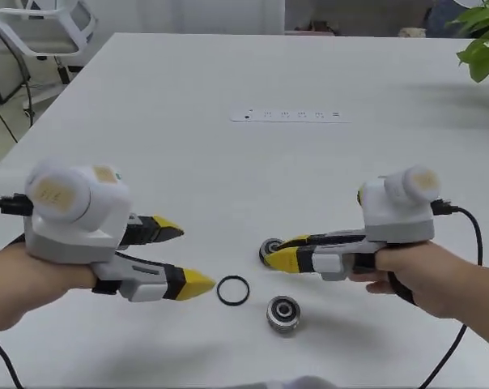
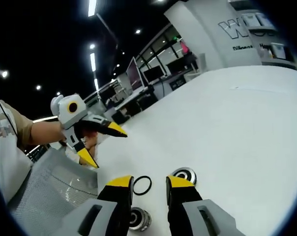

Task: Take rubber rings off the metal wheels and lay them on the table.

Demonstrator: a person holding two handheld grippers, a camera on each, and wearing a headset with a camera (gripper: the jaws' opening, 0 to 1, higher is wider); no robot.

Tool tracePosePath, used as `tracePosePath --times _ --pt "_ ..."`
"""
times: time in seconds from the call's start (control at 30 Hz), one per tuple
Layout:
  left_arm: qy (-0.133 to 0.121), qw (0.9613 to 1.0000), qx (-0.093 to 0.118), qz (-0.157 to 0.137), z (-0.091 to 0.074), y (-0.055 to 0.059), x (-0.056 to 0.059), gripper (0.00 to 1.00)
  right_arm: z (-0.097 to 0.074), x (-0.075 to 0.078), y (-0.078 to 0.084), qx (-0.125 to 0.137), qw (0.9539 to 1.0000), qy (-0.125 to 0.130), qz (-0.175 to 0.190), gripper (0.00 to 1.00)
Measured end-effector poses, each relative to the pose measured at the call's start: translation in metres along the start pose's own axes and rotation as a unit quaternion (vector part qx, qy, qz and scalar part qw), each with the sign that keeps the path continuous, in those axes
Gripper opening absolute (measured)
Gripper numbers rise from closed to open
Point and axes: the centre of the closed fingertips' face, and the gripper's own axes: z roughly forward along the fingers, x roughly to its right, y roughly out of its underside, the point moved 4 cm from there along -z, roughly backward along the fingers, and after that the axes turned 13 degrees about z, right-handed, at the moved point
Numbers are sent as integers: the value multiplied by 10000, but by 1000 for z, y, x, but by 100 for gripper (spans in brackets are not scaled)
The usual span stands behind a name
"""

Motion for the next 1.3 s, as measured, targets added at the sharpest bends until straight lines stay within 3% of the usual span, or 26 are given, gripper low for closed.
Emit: tracePosePath --times 0.33,0.73,1.3 --pt "40 10000 -9 88 17 -8 -11 55 -16 20 -10 172 9987 373 -316 28" --pt "129 9997 -58 205 40 -12 -18 51 -20 40 -4 48 9955 632 -709 29" --pt "348 9987 -129 344 73 -12 -19 44 -7 43 5 -251 9910 649 -1146 31"
